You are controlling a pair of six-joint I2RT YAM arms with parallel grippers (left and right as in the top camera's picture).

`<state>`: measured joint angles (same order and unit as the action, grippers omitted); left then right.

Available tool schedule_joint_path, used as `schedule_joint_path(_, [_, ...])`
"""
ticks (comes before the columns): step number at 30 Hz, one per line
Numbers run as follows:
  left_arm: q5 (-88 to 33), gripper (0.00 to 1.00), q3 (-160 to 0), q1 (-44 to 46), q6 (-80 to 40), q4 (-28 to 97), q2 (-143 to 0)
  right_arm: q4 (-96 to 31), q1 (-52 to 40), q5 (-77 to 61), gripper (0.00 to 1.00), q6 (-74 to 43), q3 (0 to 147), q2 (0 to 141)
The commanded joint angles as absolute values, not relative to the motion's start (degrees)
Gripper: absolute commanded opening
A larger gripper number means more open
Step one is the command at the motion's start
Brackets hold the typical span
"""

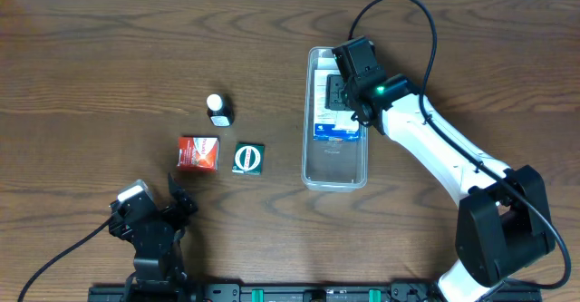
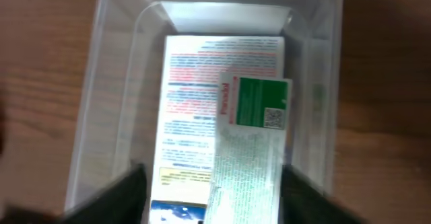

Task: Pack container
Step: 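Place the Panadol box into the container beside the blue box, then release and raise right gripper away to the right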

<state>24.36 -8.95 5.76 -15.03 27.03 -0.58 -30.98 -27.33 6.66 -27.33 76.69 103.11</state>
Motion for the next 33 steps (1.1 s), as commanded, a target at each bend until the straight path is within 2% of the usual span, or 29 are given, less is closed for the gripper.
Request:
schedule_joint_path(1, [24.7,0.98,-7.8,5.5,-15.3,27.3,-0.2,-30.9,-27.1,1.3,0.27,-26.5,76.8,103.0])
schedule_joint_path(5, [24.7,0.98,-7.8,5.5,-15.3,27.3,-0.2,-30.8,-27.7,1.6,0.04,-26.7,76.7,103.9])
schedule_joint_path(8, [24.7,0.98,-7.8,5.5,-15.3,27.3,-0.2,-30.6,-27.8,1.5,0.01,-28.1,76.7,105.3])
schedule_joint_path(12, [24.7,0.98,-7.8,5.5,-15.3,27.3,-0.2,-30.2,-28.1,-0.4,0.02,-28.4,76.7,106.1])
schedule_joint_path(17, [24.7,0.98,-7.8,5.5,-15.3,27.3,-0.2,-29.6,-29.0,-1.2,0.15,-25.3,76.9,101.6])
schedule_joint_path(21, [24.7,0.98,-7.8,5.5,-15.3,27.3,-0.2,-31.9,-27.6,-1.1,0.35,-25.0,76.9,94.5])
schedule_joint_path(24, [24.7,0.98,-7.8,5.5,-15.3,27.3,-0.2,-34.8,-24.3,-1.0,0.45,-25.7,76.9,88.0])
schedule_joint_path(26, [24.7,0.98,-7.8,5.5,-15.3,27.3,-0.2,-37.4,-20.5,-0.9,0.57,-27.2,76.9,83.1])
schedule_joint_path(29, [24.7,0.98,-7.8,5.5,-15.3,27.3,-0.2,-41.6,-13.1,-0.9,0.66,-28.8,76.9,77.0])
schedule_joint_path(33, [24.7,0.98,-7.8,5.5,-15.3,27.3,-0.2,-46.4,-3.0,-1.1,0.97,-30.2,76.9,71.9])
